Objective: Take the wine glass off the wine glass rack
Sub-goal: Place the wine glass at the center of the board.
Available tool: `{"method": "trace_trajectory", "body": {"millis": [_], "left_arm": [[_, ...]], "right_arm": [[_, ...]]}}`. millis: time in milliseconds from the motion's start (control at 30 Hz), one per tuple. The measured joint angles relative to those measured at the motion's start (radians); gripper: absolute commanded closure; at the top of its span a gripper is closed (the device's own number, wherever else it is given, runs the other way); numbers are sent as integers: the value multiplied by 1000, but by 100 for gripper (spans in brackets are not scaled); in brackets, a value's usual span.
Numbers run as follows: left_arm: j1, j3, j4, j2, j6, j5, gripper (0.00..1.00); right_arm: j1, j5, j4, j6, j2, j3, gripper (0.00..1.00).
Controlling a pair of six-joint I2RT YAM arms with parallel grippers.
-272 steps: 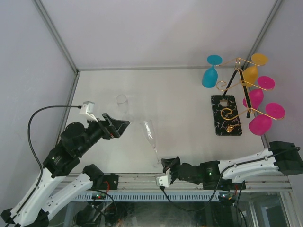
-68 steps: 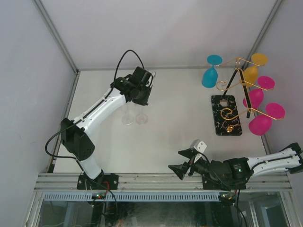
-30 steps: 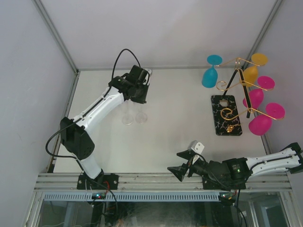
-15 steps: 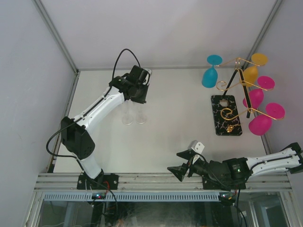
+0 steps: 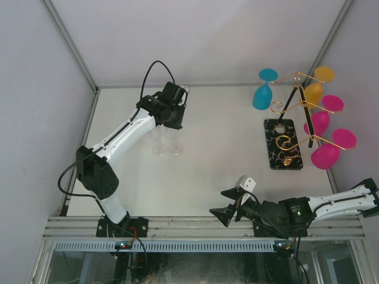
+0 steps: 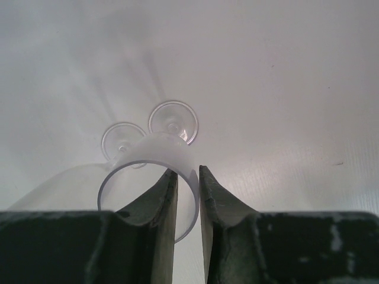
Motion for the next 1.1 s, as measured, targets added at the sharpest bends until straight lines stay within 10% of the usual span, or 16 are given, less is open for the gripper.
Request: {"method": "trace_trajectory", "body": {"millis": [600, 1100], "left_arm": [[0, -4, 16, -53, -2, -10, 43], [2, -372, 227, -725, -8, -39, 8]], "right_arm": [[0, 0, -9, 0, -3, 10, 21], [-14, 0, -38, -27, 43, 108, 20]]}}
